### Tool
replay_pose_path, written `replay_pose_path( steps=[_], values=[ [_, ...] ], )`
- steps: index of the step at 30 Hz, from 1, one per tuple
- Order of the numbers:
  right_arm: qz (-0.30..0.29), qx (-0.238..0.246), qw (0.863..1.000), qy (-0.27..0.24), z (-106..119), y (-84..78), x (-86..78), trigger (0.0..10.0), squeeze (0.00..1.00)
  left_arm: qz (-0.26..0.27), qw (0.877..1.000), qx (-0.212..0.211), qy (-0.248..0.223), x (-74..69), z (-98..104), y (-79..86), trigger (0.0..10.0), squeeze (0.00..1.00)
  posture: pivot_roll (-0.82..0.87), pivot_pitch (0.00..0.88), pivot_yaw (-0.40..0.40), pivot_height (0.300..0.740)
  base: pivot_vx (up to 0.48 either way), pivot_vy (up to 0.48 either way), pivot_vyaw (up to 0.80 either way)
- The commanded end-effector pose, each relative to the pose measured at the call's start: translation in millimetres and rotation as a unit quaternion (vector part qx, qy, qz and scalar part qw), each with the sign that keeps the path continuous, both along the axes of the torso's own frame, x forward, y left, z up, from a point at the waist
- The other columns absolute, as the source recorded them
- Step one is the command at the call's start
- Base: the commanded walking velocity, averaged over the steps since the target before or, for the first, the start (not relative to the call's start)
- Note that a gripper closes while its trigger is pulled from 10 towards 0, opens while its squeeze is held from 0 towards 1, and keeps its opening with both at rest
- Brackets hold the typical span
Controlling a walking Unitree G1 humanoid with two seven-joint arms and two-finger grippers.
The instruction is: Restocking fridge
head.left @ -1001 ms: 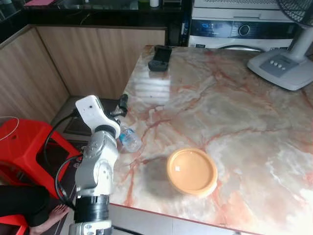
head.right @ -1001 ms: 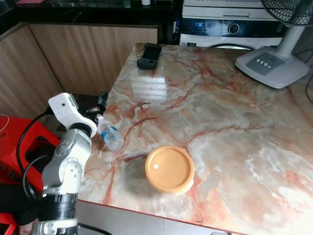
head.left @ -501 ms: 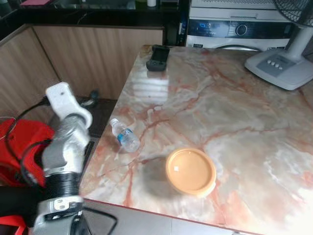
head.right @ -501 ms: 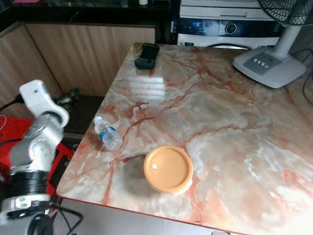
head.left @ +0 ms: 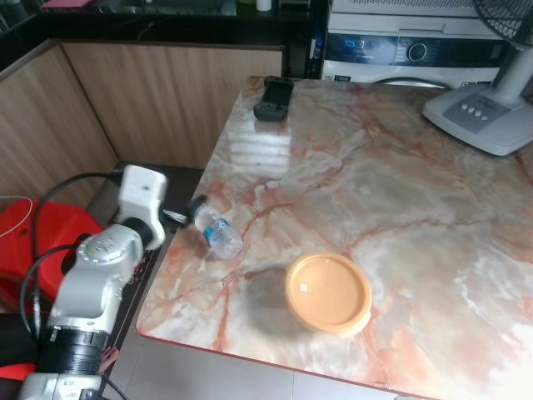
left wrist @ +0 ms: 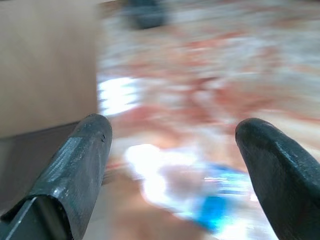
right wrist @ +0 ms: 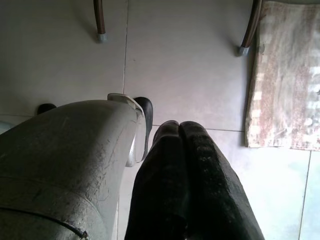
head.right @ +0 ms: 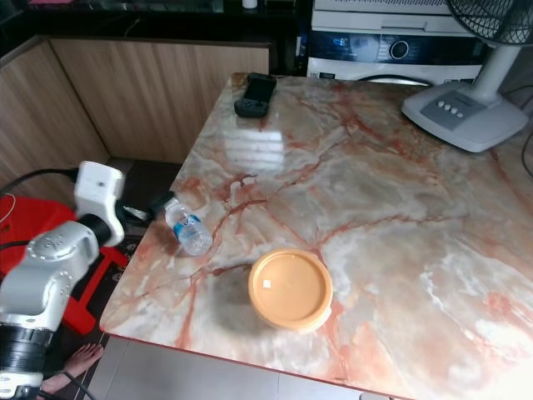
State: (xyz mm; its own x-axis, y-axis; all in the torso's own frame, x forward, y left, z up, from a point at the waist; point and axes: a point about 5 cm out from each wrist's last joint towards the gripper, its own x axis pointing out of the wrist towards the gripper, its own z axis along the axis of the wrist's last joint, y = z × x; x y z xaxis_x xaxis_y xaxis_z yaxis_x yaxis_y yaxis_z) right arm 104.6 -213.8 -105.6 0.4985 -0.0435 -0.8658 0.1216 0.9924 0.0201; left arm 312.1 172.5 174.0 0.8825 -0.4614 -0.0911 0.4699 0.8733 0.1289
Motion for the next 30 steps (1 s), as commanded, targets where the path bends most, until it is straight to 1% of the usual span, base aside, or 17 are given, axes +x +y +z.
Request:
replay_pose_path(
  steps=[1,2,4,8,10,12,14,16,17,21,22,23,24,26,28,29,30],
  values=[
    [0.002,-0.001,1.000,0.009,-1.5,-0.2,-5.3,10.0,0.00,-0.042,0.999,-0.007,-0.010,-6.7,8.9,-6.3,10.0,0.00,0.09,0.059,-0.006,0.740,0.000,0.000,0.00],
    [0.001,-0.001,1.000,0.010,-1.5,-0.3,-5.2,10.0,0.00,-0.101,0.995,-0.010,-0.008,-16.5,12.7,-15.6,10.0,0.00,0.09,0.059,-0.006,0.740,0.000,0.000,0.00],
    [0.002,-0.002,1.000,0.010,-1.5,-0.2,-5.1,10.0,0.00,-0.128,0.992,-0.002,-0.002,-21.2,13.0,-16.5,10.0,0.00,0.09,0.059,-0.007,0.740,0.000,0.000,0.00],
    [0.002,-0.002,1.000,0.011,-1.5,-0.1,-5.0,10.0,0.00,-0.152,0.988,0.022,0.005,-26.1,15.5,-10.8,10.0,0.00,0.09,0.060,-0.006,0.740,0.000,0.000,0.00],
    [0.001,-0.003,1.000,0.011,-1.4,-0.5,-4.7,10.0,0.00,-0.185,0.981,0.053,0.009,-33.3,24.9,-4.5,10.0,0.00,0.09,0.060,-0.009,0.740,0.000,0.000,0.00],
    [0.001,-0.003,1.000,0.011,-1.4,-0.5,-4.7,10.0,0.00,-0.185,0.981,0.053,0.009,-33.3,24.9,-4.5,10.0,0.00,0.09,0.060,-0.009,0.740,0.000,0.000,0.00],
    [0.002,-0.005,1.000,0.012,-1.4,-1.0,-4.4,10.0,0.00,-0.227,0.966,0.119,0.028,-42.8,32.5,6.1,10.0,0.00,0.10,0.060,-0.012,0.740,0.000,0.000,0.00],
    [0.002,-0.005,1.000,0.013,-1.3,-1.4,-4.1,10.0,0.00,-0.246,0.951,0.181,0.049,-47.6,33.0,14.5,10.0,0.00,0.10,0.060,-0.014,0.740,0.000,0.000,0.00],
    [0.003,-0.005,1.000,0.013,-1.2,-1.6,-3.8,10.0,0.00,-0.243,0.940,0.234,0.057,-46.1,29.4,20.3,10.0,0.00,0.10,0.061,-0.016,0.740,0.000,0.000,0.00],
    [0.005,-0.005,1.000,0.013,-1.0,-1.9,-3.2,10.0,0.00,-0.209,0.916,0.339,0.052,-32.7,20.9,33.0,10.0,0.00,0.10,0.061,-0.018,0.740,0.000,0.000,0.00],
    [0.005,-0.005,1.000,0.013,-0.9,-1.9,-3.2,10.0,0.00,-0.207,0.916,0.341,0.053,-31.8,20.6,33.6,10.0,0.00,0.10,0.061,-0.018,0.740,0.000,0.000,0.00],
    [0.006,-0.005,1.000,0.013,-0.9,-2.0,-3.2,10.0,0.00,-0.196,0.911,0.359,0.044,-27.8,19.0,35.3,10.0,0.00,0.10,0.059,-0.019,0.740,0.000,0.000,0.00],
    [0.007,-0.004,1.000,0.012,-0.8,-2.2,-3.0,10.0,0.00,-0.162,0.903,0.397,0.015,-16.6,15.9,38.1,10.0,0.00,0.10,0.062,-0.022,0.740,0.000,0.000,0.00],
    [0.007,-0.004,1.000,0.012,-0.8,-2.3,-3.0,10.0,0.00,-0.150,0.901,0.406,0.007,-12.8,14.9,38.7,10.0,0.00,0.10,0.062,-0.022,0.740,0.000,0.000,0.00],
    [0.007,-0.004,1.000,0.012,-0.8,-2.4,-2.9,10.0,0.00,-0.135,0.903,0.407,-0.026,-6.4,16.5,35.6,10.0,0.00,0.10,0.060,-0.023,0.740,0.000,0.000,0.00],
    [0.008,-0.005,1.000,0.013,-0.8,-2.5,-3.0,10.0,0.00,-0.117,0.912,0.392,-0.035,-1.6,16.6,34.3,10.0,0.00,0.09,0.060,-0.022,0.740,0.000,0.000,0.00],
    [0.007,-0.005,1.000,0.013,-0.8,-2.7,-3.1,10.0,0.00,-0.105,0.909,0.401,-0.045,1.5,16.5,34.4,10.0,0.00,0.09,0.061,-0.023,0.740,0.000,0.000,0.00]
  ],
)
